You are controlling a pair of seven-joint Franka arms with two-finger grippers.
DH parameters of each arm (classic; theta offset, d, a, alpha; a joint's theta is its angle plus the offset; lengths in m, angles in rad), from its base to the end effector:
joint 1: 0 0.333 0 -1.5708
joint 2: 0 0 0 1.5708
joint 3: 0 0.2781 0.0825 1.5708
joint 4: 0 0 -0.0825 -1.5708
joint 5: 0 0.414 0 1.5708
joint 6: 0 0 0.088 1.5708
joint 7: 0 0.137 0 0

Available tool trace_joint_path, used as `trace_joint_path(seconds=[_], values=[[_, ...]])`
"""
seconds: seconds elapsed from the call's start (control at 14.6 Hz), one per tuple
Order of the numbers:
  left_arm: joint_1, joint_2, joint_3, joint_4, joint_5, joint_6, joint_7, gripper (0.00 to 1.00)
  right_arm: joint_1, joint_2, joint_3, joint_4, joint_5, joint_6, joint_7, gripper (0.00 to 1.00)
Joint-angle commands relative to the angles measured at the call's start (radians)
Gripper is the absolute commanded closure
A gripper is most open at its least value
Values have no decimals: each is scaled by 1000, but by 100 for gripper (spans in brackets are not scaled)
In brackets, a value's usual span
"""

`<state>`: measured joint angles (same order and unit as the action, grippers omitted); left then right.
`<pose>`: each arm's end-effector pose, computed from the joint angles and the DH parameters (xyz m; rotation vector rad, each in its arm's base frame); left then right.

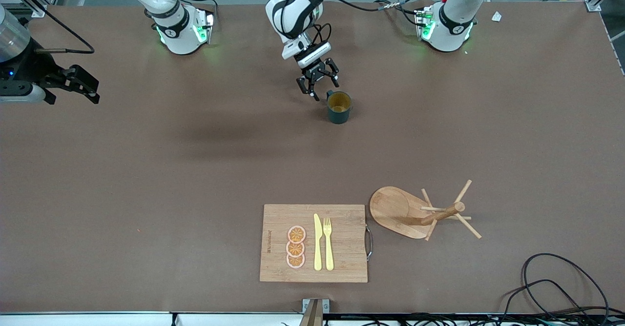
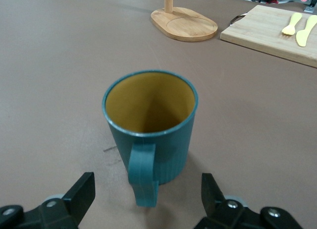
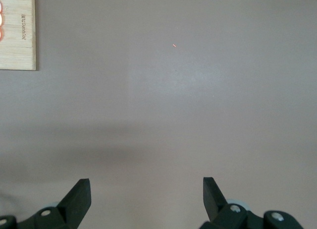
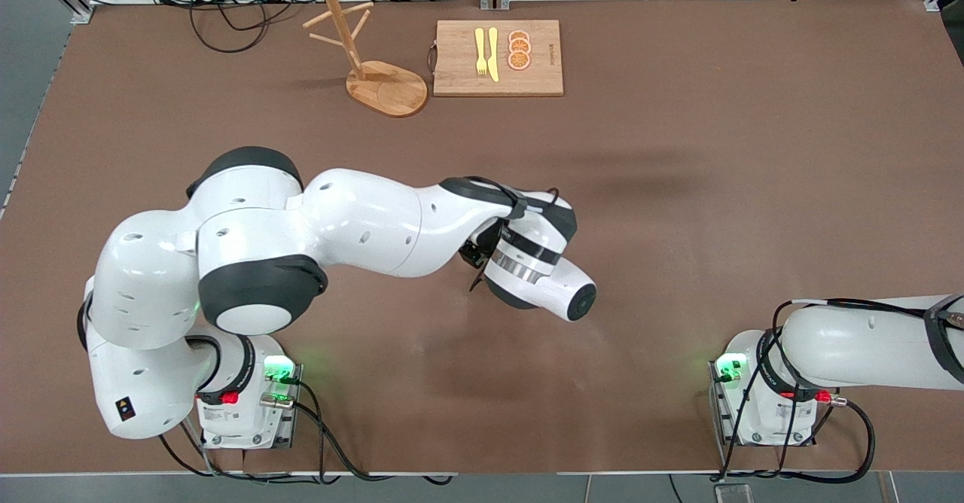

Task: Pass cup and hang on rack
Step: 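Lower the left gripper and grasp the teal mug handle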

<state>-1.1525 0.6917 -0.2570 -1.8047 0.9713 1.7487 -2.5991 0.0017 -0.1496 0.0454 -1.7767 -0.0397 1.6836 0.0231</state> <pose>0.1812 -0.5464 0.0809 -2.4545 -0.8180 -1.2145 0.5533 0.0222 0.5476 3.0957 0.0419 0.0897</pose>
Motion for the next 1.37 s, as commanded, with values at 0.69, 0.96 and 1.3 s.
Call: trace_joint_path(seconds=[0.69,0.96,1.3], values=[[2,32,2,45,61,6,4,47,-46,-1,-7,11,1,-44,-21,0],[4,43,8,74,61,-5,-9,57,-49,1,-7,20,33,-39,-60,0],[11,43,13,74,49,-15,-29,57,-63,2,-13,20,67,-44,-74,0]])
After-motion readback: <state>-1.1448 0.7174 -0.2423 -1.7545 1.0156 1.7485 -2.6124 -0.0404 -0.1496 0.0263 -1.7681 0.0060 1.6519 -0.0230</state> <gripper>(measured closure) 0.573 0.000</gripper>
